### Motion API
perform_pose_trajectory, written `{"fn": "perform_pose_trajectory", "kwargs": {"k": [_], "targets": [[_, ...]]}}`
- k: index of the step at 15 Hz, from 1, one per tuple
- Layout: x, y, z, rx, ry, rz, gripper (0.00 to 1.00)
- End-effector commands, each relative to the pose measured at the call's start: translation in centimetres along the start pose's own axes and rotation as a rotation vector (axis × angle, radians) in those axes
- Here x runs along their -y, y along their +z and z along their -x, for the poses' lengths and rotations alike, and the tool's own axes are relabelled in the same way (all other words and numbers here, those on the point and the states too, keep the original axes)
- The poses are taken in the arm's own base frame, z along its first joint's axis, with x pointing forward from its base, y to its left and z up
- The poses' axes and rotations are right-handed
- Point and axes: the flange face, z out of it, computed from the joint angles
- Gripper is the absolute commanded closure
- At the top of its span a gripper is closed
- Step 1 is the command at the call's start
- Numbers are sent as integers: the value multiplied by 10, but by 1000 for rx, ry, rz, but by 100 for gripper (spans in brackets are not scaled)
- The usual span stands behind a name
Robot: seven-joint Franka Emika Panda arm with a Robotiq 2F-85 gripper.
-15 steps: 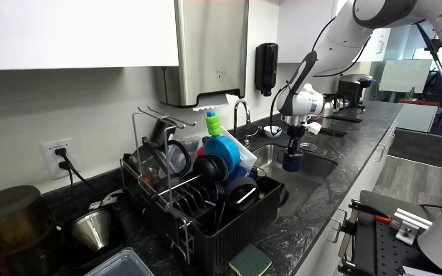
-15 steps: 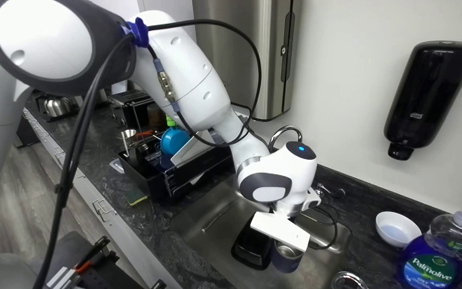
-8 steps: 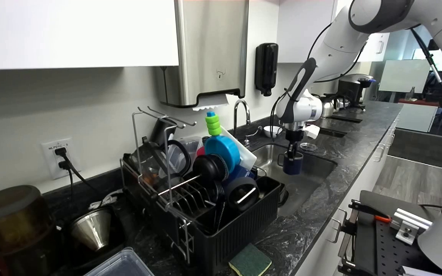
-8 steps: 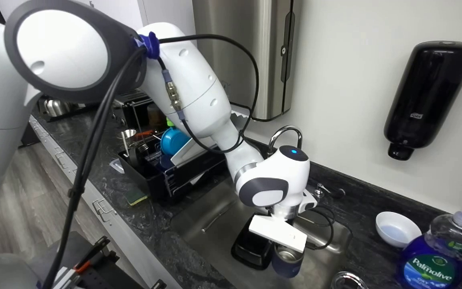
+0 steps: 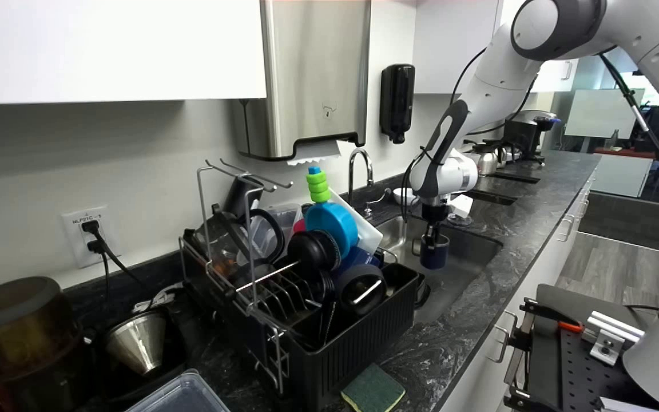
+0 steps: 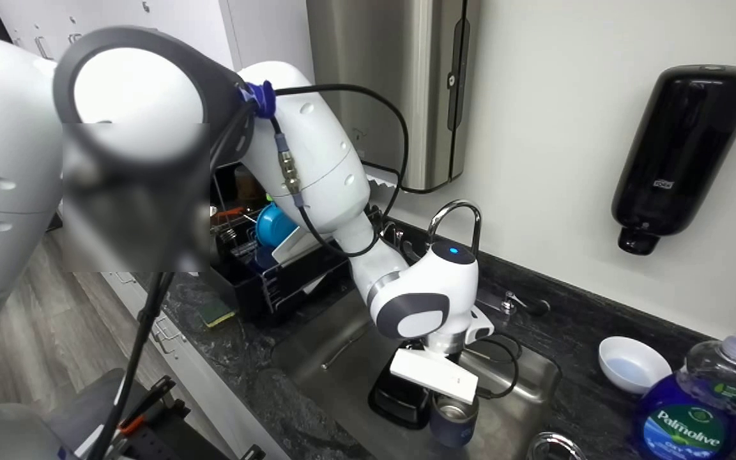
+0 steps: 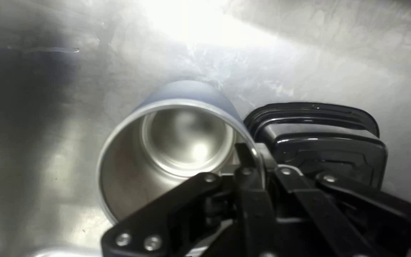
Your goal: Pick up the blue cup from the dish rack and put it in the sink.
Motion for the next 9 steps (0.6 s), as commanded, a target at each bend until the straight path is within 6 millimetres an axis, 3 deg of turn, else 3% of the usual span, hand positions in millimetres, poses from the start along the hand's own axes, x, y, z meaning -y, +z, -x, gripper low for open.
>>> {"fn": "perform_pose_trajectory", "kwargs": {"k": [1, 9], "targets": [[-5, 4, -2, -11, 3, 24, 98], [-5, 9, -12, -48, 5, 32, 98]]}}
